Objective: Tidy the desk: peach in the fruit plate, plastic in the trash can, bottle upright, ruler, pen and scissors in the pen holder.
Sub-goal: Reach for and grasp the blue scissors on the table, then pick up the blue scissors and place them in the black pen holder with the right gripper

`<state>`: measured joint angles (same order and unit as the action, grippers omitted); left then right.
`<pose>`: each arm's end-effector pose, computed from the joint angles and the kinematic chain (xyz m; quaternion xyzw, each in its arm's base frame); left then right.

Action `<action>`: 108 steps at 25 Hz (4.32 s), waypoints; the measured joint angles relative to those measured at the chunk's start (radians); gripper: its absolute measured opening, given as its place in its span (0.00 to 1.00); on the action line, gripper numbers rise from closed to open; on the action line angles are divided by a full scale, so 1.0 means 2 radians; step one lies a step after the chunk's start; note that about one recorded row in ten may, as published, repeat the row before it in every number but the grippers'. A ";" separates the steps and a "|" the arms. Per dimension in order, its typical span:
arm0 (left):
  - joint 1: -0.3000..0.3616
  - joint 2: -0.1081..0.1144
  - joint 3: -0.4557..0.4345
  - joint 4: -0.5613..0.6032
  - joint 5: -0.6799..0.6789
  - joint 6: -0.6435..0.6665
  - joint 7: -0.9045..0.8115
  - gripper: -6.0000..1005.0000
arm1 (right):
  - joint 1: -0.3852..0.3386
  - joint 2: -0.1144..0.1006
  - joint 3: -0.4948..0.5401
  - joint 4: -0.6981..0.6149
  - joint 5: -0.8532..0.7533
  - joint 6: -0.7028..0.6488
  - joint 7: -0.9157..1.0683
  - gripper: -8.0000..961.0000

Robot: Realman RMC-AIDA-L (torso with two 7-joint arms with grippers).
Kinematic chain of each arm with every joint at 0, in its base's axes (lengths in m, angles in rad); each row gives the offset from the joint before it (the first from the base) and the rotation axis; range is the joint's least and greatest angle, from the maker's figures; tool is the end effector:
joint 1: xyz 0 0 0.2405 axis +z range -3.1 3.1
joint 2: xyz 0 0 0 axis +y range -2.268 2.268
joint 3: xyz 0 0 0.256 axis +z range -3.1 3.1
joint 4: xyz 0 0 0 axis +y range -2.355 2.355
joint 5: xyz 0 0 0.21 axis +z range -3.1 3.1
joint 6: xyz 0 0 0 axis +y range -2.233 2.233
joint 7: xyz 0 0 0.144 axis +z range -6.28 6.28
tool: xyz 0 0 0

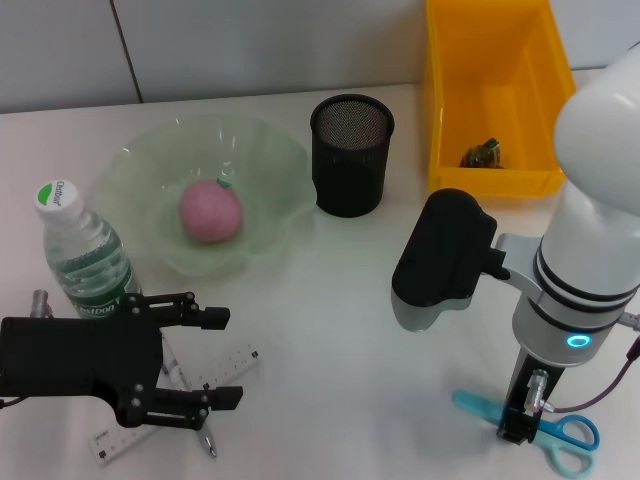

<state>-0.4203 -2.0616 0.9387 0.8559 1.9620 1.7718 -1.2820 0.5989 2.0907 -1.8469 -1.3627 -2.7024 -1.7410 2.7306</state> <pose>-0.2502 0.2860 0.0048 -0.9776 -0.0727 -0.1965 0.0192 0.1851 0.2870 -0.0552 -0.8828 0.2497 -0.3893 0.0825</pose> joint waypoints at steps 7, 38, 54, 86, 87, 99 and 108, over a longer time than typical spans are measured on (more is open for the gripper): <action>0.000 0.000 0.000 0.000 -0.001 0.001 0.000 0.83 | -0.001 0.000 0.000 0.000 0.003 0.000 0.000 0.27; 0.001 0.001 -0.006 0.000 -0.005 0.004 -0.002 0.83 | -0.025 -0.004 0.248 -0.079 0.102 -0.006 -0.060 0.23; 0.000 -0.001 -0.020 -0.003 -0.006 0.011 -0.002 0.83 | -0.011 -0.007 0.402 -0.084 0.192 0.031 -0.168 0.23; 0.002 -0.002 -0.038 -0.023 -0.049 -0.010 0.031 0.83 | -0.070 -0.001 0.186 -0.149 -0.018 0.371 -0.445 0.23; 0.002 -0.002 -0.038 -0.023 -0.049 -0.010 0.031 0.83 | -0.079 -0.001 0.166 -0.143 -0.034 0.403 -0.466 0.23; 0.003 -0.002 -0.065 -0.049 -0.051 -0.016 0.065 0.83 | -0.122 0.001 0.078 -0.086 -0.108 0.604 -0.616 0.23; 0.013 -0.003 -0.065 -0.068 -0.064 -0.016 0.095 0.83 | -0.133 -0.003 0.034 0.005 -0.109 0.787 -0.760 0.23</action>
<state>-0.3944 -2.0678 0.8084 0.7204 1.8337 1.7397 -1.0921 0.3327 2.0849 -1.7793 -1.3529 -2.9204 -0.1669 1.2106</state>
